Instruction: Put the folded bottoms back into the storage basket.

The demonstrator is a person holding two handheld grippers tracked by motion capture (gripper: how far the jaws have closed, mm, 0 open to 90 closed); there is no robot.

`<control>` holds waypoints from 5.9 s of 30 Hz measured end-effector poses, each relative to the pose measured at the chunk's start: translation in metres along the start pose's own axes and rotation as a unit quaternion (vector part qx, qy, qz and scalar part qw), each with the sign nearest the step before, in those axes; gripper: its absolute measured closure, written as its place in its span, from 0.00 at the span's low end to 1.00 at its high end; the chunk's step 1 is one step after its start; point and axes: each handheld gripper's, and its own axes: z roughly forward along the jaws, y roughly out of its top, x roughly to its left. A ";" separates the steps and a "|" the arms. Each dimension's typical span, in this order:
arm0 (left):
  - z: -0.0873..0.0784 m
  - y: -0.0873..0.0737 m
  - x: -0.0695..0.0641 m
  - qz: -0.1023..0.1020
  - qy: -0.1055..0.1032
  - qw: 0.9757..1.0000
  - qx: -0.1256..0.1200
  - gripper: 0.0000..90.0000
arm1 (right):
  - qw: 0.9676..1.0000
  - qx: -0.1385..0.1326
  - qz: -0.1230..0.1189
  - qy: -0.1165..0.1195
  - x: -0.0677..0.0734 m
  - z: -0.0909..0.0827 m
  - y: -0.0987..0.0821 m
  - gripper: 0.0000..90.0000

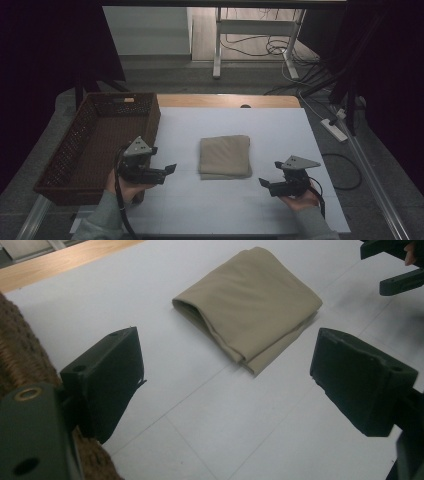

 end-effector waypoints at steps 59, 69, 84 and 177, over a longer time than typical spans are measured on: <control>0.101 0.064 0.014 0.003 0.003 1.000 0.020 0.16 | 1.000 0.011 -0.003 -0.001 0.000 0.005 -0.002 0.15; 0.122 0.066 0.019 0.007 0.004 0.999 0.031 0.17 | 1.000 0.012 -0.003 0.000 0.000 0.006 -0.003 0.15; 0.149 0.066 0.035 -0.005 0.015 0.998 0.059 0.17 | 1.000 0.004 -0.005 0.012 -0.001 0.007 -0.002 0.15; 0.230 0.055 0.042 0.013 -0.134 0.978 0.158 0.72 | 0.999 0.034 -0.015 0.015 -0.002 0.018 -0.004 0.15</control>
